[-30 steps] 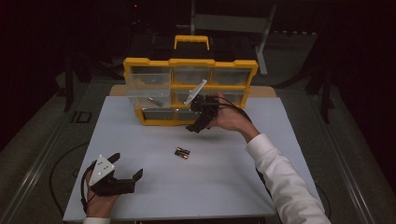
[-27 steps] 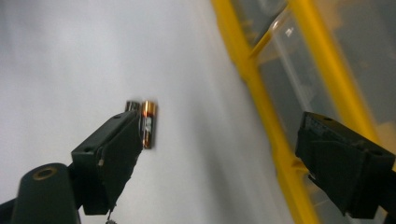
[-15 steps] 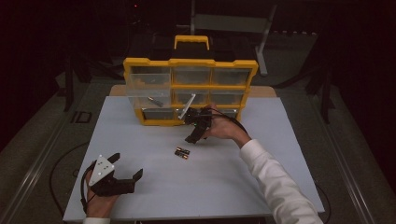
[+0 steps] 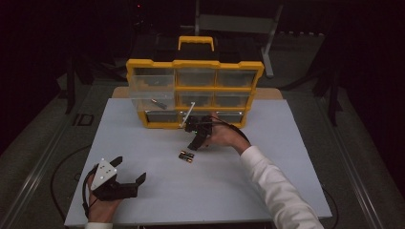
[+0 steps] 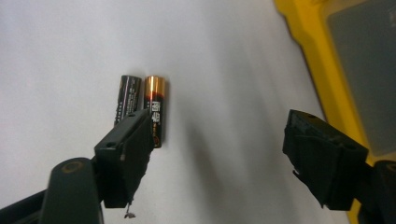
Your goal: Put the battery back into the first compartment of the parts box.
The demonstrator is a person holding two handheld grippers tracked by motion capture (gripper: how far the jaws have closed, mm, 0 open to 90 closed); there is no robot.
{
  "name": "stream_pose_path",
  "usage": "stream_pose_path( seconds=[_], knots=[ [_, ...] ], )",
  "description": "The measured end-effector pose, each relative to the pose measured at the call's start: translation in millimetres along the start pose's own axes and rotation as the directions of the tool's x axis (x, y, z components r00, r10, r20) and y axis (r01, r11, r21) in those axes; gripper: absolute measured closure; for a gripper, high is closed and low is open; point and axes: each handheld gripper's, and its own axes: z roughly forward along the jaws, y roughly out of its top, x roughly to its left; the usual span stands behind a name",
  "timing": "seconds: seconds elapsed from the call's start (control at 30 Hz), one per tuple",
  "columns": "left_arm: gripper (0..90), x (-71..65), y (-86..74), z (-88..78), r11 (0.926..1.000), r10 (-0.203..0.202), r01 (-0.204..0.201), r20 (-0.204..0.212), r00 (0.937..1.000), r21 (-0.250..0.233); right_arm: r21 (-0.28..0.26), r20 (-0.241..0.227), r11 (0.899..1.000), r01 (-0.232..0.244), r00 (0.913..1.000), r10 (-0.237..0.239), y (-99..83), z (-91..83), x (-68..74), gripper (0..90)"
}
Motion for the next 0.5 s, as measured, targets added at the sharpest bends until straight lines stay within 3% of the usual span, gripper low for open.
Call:
stream_pose_path(
  seconds=[0.03,0.27,0.5],
  knots=[
    [0.0,0.0,0.0,0.2,1.0,0.001,-0.001,-0.001,1.0,0.002,0.021,-0.016,1.0,-0.013,0.9998,0.014,0.1,4.3,4.4,30.5],
    [0.0,-0.1,-0.1,0.6,1.0,0.001,-0.001,-0.004,1.0,0.006,0.045,-0.075,0.999,-0.031,0.9966,0.034,-0.5,17.0,10.6,50.2],
    [0.0,-0.1,-0.1,0.7,1.0,0.0,0.0,-0.005,1.0,0.007,0.05,-0.134,0.999,-0.017,0.9907,0.023,-0.8,27.3,16.2,63.4]
  ],
)
